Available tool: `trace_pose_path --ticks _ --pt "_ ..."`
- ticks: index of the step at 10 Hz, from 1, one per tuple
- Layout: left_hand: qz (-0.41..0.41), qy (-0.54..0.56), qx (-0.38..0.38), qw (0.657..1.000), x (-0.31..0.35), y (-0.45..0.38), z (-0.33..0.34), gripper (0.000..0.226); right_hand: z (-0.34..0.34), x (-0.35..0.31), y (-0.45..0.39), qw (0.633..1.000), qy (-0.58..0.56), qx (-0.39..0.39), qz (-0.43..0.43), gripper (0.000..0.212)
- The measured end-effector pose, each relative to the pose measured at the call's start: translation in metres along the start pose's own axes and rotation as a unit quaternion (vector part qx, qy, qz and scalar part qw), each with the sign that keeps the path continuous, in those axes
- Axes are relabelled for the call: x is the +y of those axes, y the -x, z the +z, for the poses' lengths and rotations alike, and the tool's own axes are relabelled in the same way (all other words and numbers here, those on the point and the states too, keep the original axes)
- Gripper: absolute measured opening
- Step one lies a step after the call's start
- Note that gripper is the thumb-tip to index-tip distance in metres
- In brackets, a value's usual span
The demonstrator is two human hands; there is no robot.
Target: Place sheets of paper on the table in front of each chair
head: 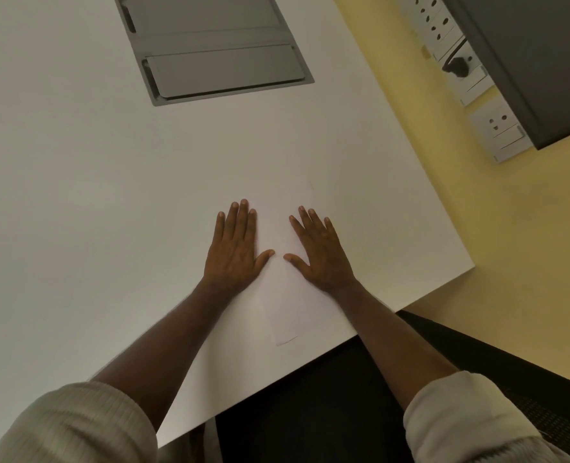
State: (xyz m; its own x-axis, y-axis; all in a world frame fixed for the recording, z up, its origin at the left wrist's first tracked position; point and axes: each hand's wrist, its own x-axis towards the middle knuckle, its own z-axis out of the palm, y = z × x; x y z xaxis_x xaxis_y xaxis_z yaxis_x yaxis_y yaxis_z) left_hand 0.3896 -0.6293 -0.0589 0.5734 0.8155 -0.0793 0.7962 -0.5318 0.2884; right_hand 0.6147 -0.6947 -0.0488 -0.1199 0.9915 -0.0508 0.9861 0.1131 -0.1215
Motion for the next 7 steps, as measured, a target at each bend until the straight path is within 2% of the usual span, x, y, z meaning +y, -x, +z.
trace_pose_path --ticks 5,7 --pt "-0.009 -0.017 0.011 1.000 -0.012 0.009 -0.004 0.093 -0.003 -0.010 -0.007 0.998 -0.059 0.002 -0.002 0.067" --pt "0.015 0.010 0.070 0.997 -0.019 0.010 -0.023 0.097 -0.028 -0.010 -0.016 0.997 -0.054 0.062 0.009 0.066"
